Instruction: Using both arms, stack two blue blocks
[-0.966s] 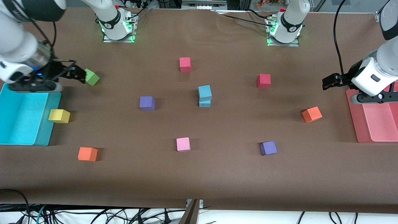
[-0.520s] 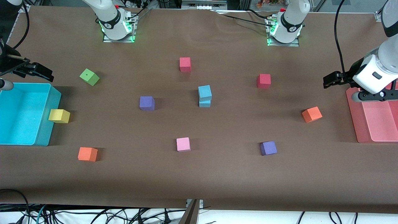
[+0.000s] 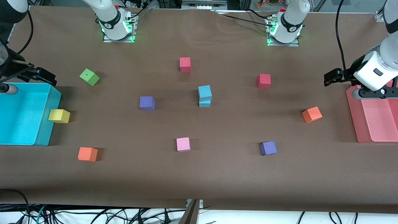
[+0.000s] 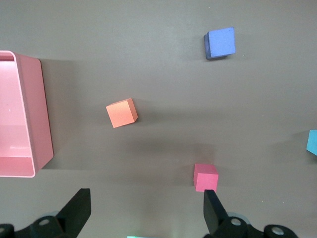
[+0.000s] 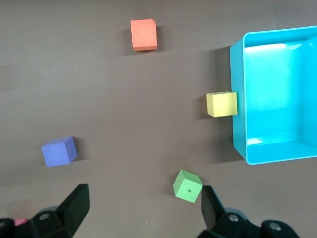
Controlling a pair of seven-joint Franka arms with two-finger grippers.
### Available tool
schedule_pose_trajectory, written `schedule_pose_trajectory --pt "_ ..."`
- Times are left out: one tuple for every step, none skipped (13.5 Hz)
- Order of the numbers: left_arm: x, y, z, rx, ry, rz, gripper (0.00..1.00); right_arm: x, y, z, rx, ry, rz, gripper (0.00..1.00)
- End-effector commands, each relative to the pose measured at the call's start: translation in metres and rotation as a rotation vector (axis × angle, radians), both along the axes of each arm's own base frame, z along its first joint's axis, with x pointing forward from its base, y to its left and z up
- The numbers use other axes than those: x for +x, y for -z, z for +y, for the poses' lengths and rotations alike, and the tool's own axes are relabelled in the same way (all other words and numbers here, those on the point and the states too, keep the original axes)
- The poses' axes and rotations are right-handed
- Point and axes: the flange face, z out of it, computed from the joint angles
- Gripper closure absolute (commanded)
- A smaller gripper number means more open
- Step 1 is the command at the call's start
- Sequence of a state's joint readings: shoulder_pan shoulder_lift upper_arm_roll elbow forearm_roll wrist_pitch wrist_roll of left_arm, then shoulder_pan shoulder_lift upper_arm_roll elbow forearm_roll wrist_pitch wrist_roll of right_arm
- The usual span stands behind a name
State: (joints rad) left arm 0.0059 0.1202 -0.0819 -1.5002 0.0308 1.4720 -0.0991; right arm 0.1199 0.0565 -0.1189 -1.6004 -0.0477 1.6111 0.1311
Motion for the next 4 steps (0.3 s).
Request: schedule_pose_trajectory --pt "-0.0074 -0.0053 0.0037 0.007 0.061 0.002 0.00 -0.0015 -0.0008 0.0065 0.016 0.002 -0.018 0.00" --pt "-0.0074 -0.0053 0.0045 0.006 0.066 0.002 0.00 -0.0018 -0.0006 0.0065 0.016 0.002 -0.015 0.00" --pt "-0.0073 -0.0052 0.0052 0.004 0.066 0.002 0.00 -0.0020 -0.0004 0.0075 0.017 0.001 -0.014 0.00" --pt "-0.0067 -0.0045 0.0069 0.004 0.064 0.002 0.00 -0.0022 -0.0003 0.0085 0.019 0.003 -0.012 0.00"
